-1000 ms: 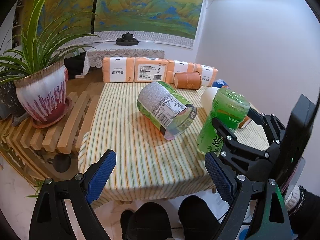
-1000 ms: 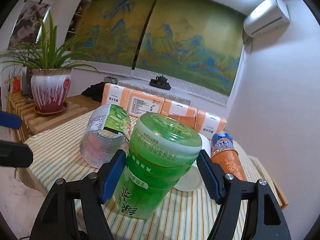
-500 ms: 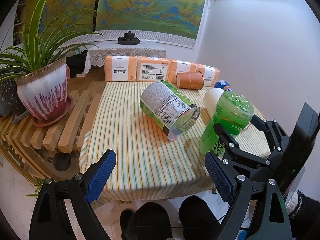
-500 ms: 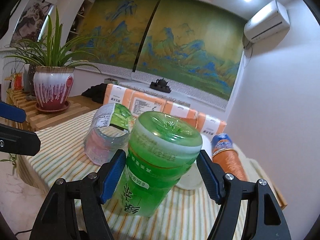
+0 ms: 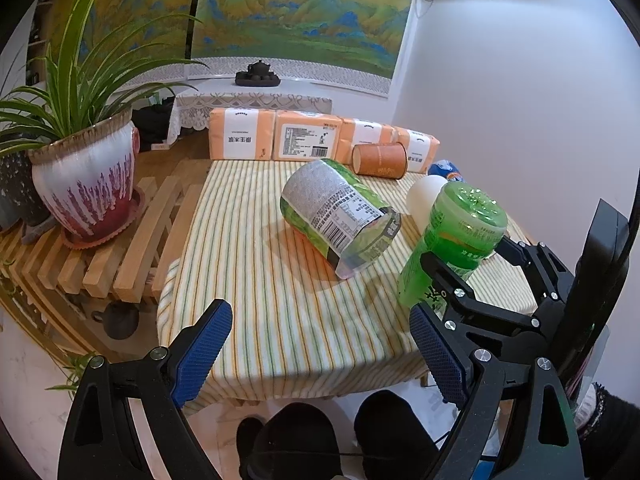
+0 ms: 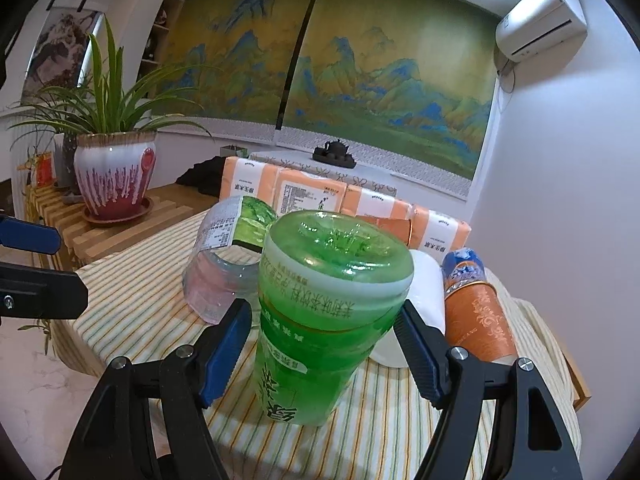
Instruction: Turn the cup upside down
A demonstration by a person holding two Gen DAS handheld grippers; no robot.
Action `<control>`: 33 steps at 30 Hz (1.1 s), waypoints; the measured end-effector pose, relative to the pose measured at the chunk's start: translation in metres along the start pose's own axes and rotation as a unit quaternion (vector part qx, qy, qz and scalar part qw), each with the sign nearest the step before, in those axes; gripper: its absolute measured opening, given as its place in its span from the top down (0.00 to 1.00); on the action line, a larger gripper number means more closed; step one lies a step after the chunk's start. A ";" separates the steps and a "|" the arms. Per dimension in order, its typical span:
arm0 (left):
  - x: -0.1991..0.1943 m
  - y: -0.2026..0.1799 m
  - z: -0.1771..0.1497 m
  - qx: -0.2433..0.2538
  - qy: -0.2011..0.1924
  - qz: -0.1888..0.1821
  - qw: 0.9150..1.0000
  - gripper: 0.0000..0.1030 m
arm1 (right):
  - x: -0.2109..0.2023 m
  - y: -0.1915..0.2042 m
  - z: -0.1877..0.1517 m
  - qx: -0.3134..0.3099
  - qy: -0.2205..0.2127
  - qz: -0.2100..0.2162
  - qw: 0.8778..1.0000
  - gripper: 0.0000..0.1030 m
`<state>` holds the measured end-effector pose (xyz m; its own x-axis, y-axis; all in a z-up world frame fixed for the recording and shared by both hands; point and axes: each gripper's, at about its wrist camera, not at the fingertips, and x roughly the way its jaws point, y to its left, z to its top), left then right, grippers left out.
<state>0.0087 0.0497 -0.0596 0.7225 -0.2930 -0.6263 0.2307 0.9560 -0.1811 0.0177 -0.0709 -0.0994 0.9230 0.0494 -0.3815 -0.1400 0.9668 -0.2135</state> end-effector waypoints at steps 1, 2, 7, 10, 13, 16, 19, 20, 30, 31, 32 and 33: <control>0.000 0.000 0.000 0.000 0.001 -0.001 1.000 0.10 | 0.001 -0.001 0.000 0.004 0.004 0.004 1.000 0.29; 0.000 -0.001 -0.001 0.001 0.001 -0.001 1.000 0.10 | 0.001 -0.002 0.000 0.007 0.007 0.006 1.000 0.29; 0.000 -0.001 -0.001 0.001 0.000 -0.003 1.000 0.10 | 0.001 0.000 -0.003 0.004 0.014 0.015 1.000 0.19; -0.001 -0.002 -0.002 0.001 0.001 -0.003 1.000 0.10 | -0.001 0.002 -0.004 0.003 0.014 0.017 1.000 0.17; -0.004 -0.004 -0.003 0.007 -0.004 -0.002 1.000 0.10 | -0.005 -0.001 -0.005 0.009 0.014 0.021 1.000 0.16; -0.009 -0.007 -0.002 0.009 -0.015 0.001 1.000 0.10 | -0.017 -0.010 -0.008 0.028 0.017 0.024 0.999 0.16; -0.016 -0.013 -0.002 0.011 -0.036 0.003 0.999 0.10 | -0.034 -0.022 -0.011 0.056 0.018 0.028 0.998 0.15; -0.018 -0.015 -0.002 0.013 -0.042 0.006 0.999 0.10 | -0.039 -0.025 -0.011 0.061 0.017 0.027 0.998 0.15; -0.045 -0.048 -0.001 0.035 -0.141 0.038 0.989 0.05 | -0.093 -0.064 0.000 0.138 -0.004 0.020 0.990 0.15; -0.049 -0.052 -0.002 0.037 -0.156 0.043 0.986 0.04 | -0.098 -0.067 0.002 0.142 -0.007 0.016 0.990 0.15; -0.051 -0.054 -0.002 0.038 -0.163 0.047 0.985 0.04 | -0.100 -0.068 0.002 0.142 -0.009 0.012 0.990 0.15; -0.053 -0.056 -0.002 0.037 -0.170 0.049 0.983 0.04 | -0.102 -0.070 0.003 0.143 -0.013 0.007 0.990 0.15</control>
<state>-0.0442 0.0121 -0.0177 0.9172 -0.1985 -0.3454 0.1863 0.9801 -0.0686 -0.0660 -0.1425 -0.0424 0.9313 0.0658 -0.3582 -0.0489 0.9972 0.0562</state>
